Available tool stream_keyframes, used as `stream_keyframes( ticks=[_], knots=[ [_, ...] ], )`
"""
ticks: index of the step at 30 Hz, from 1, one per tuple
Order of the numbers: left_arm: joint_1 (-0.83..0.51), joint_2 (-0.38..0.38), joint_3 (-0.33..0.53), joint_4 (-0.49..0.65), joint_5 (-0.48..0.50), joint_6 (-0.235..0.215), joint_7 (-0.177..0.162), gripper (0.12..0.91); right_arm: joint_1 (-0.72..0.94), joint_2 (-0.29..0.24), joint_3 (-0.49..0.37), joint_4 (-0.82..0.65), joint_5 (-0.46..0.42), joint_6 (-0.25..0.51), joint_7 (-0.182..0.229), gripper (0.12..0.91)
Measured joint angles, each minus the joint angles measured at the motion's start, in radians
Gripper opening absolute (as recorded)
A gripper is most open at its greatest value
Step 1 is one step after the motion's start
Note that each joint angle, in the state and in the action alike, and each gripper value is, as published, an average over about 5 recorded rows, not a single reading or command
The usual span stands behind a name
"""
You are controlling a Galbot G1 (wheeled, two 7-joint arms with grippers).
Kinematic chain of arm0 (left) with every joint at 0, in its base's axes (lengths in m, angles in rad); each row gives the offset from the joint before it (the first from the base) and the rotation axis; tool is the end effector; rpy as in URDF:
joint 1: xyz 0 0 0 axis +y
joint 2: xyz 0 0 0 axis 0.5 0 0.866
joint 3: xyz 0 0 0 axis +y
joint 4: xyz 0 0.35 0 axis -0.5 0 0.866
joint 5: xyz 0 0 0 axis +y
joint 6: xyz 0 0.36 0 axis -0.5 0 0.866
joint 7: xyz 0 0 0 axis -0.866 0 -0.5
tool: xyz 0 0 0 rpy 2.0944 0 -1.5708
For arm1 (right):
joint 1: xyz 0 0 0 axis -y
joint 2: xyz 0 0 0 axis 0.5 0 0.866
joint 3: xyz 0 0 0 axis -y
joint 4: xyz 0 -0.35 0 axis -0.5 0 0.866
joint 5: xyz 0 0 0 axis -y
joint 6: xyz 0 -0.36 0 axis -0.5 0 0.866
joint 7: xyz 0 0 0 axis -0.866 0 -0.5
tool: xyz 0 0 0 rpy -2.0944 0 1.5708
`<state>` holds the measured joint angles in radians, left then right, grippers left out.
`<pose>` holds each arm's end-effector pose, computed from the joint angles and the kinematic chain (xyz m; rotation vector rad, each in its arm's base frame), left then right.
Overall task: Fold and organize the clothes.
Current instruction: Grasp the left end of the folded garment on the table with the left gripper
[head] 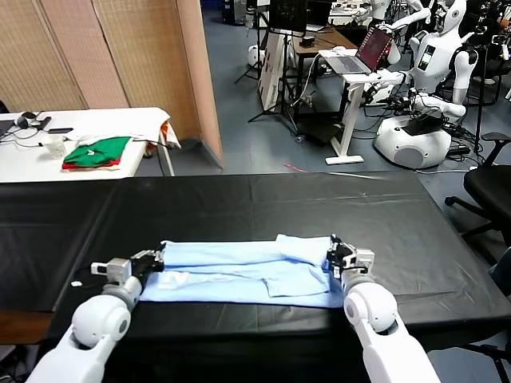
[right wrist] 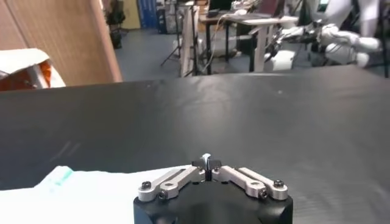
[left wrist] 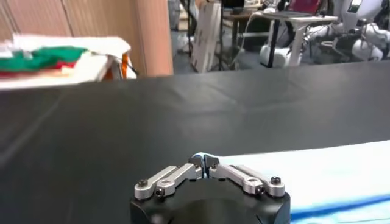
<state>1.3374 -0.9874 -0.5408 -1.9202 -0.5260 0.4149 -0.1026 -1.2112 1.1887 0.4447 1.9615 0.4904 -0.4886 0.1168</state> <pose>0.2708 0.1298 -0.2750 -0.0901 -2.7448 -0.1262 0.2935 -0.0550 -0.2587 0.1938 -2.8026 -0.0896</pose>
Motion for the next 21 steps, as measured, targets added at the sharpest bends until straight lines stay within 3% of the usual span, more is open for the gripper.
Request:
stream_keyframes(
  ticks=[7,17,21],
  knots=[
    [0.084,-0.050,-0.040,0.002,0.010,-0.029,0.014,0.907,-0.091,0.004,0.049,0.090,-0.001,0.010,-0.002,0.907],
    [0.116,-0.091,-0.030,0.013,0.096,-0.055,0.021,0.907,-0.121,0.013,0.056,0.135,-0.006,0.013,0.002,0.907],
    [0.118,-0.101,-0.023,0.014,0.100,-0.057,0.021,0.859,-0.120,0.019,0.050,0.136,-0.011,0.014,0.003,0.907]
  ],
)
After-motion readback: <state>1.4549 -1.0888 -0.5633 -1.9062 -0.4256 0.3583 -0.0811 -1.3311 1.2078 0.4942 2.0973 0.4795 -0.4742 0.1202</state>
